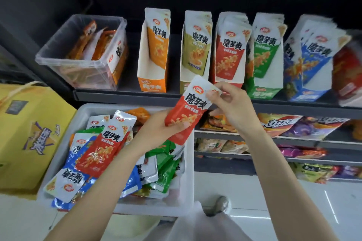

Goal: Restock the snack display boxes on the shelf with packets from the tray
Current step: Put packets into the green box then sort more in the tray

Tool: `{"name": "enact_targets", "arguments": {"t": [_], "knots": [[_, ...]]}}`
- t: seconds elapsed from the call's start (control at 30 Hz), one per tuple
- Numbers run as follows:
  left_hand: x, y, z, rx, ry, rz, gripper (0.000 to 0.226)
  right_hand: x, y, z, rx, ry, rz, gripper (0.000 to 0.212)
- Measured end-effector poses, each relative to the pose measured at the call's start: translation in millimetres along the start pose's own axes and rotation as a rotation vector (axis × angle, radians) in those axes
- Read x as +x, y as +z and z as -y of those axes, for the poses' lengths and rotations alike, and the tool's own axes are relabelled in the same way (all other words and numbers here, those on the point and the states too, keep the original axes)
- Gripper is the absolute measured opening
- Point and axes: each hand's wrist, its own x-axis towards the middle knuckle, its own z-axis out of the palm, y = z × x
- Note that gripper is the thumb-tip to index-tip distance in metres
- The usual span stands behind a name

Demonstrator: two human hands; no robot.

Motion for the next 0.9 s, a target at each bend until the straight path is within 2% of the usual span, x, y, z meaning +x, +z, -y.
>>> {"name": "enact_targets", "arguments": {"t": [0.1,0.2,0.3,0.37,0.5,0.6,0.7,0.9], "knots": [[20.2,4.4,-15.0,0.096,0.183,-0.152,0.018,1.0,-33.7,5.8,0.052,-0.060,-0.285,0.008],[44.6,7.6,-32.1,0.209,0.323,-0.264,0.023,4.1,-72.4,14.6,-0.055,-0.167,-0.620,0.009],[70.3,17.9,-46.0,0.458,0.461,-0.362,0.027,21.1,-97.1,24.8,-0.137,-0.263,-0.808,0.009],[86.5,27.5,-50.6,0.655,0.559,-0.431,0.028,42.7,-103.1,29.2,-0.230,-0.318,-0.823,0.013],[108.1,41.7,-48.8,0.890,0.648,-0.454,0.028,89.9,-93.1,24.7,-0.500,-0.350,-0.683,0.017],[114.8,43.9,-46.3,0.908,0.695,-0.462,0.019,110.0,-82.3,14.3,-0.622,-0.407,-0.638,0.015],[117.1,43.4,-46.3,0.882,0.714,-0.470,0.009,119.4,-77.0,1.5,-0.646,-0.366,-0.622,0.015],[116.3,41.4,-42.2,0.869,0.723,-0.455,0.007,114.0,-69.8,-8.4,-0.622,-0.225,-0.744,0.024]]}}
